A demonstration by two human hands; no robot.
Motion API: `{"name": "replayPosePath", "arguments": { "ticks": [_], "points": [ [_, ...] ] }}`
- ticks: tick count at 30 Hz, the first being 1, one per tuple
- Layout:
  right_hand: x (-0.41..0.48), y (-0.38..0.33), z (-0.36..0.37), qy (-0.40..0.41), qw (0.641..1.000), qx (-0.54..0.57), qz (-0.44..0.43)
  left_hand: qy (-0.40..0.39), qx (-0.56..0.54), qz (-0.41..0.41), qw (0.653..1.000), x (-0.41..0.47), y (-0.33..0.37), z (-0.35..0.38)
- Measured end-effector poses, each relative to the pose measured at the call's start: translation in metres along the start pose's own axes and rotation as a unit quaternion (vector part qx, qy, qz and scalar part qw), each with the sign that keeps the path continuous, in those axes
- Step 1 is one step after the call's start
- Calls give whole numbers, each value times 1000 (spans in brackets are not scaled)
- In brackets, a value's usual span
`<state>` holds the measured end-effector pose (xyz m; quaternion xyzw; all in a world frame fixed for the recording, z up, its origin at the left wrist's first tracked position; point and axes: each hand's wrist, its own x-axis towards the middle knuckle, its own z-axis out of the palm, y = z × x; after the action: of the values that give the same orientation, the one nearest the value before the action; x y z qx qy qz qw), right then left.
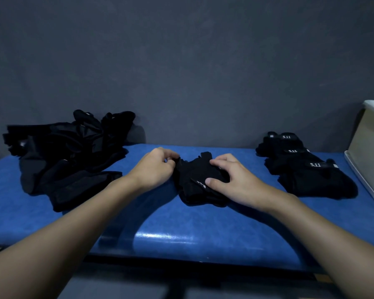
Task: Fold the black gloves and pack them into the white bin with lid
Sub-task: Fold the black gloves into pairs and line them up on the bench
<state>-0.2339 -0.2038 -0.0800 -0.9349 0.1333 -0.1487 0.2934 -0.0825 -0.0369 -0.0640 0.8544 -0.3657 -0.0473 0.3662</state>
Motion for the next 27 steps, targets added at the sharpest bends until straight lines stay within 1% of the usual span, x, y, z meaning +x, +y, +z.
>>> {"name": "replayPosePath", "arguments": {
  "ticks": [2,4,7,9,11,13,15,17,19,25,27],
  "points": [
    [0,-1,0,3,1000,-2,1,9,5,11,1000,0,-2,0],
    [0,-1,1,6,1000,-15,5,-4,21,22,1000,1,-5,2],
    [-2,-3,1,16,998,-61,5,-15,21,48,999,-2,-6,6],
    [-4,-5,-4,33,998,-54,-16,6,-11,98,995,-6,-1,6],
    [-7,-6,-13,45,998,5,-48,8,-30,162,986,-13,10,2],
    [-13,-7,-24,44,996,27,-79,-23,-13,227,974,-24,20,-1],
    [-20,-6,-31,7,994,6,-105,-63,27,268,961,-32,24,-2],
    [-28,-3,-34,-40,992,-32,-114,-92,74,280,953,-37,21,-1],
    [-32,0,-35,-65,990,-63,-111,-102,100,280,949,-38,16,-1],
    [-37,3,-29,-64,983,-126,-119,-114,134,265,948,-40,10,-2],
    [-38,2,-28,-56,981,-136,-123,-120,129,253,951,-42,8,-1]
  ]
}}
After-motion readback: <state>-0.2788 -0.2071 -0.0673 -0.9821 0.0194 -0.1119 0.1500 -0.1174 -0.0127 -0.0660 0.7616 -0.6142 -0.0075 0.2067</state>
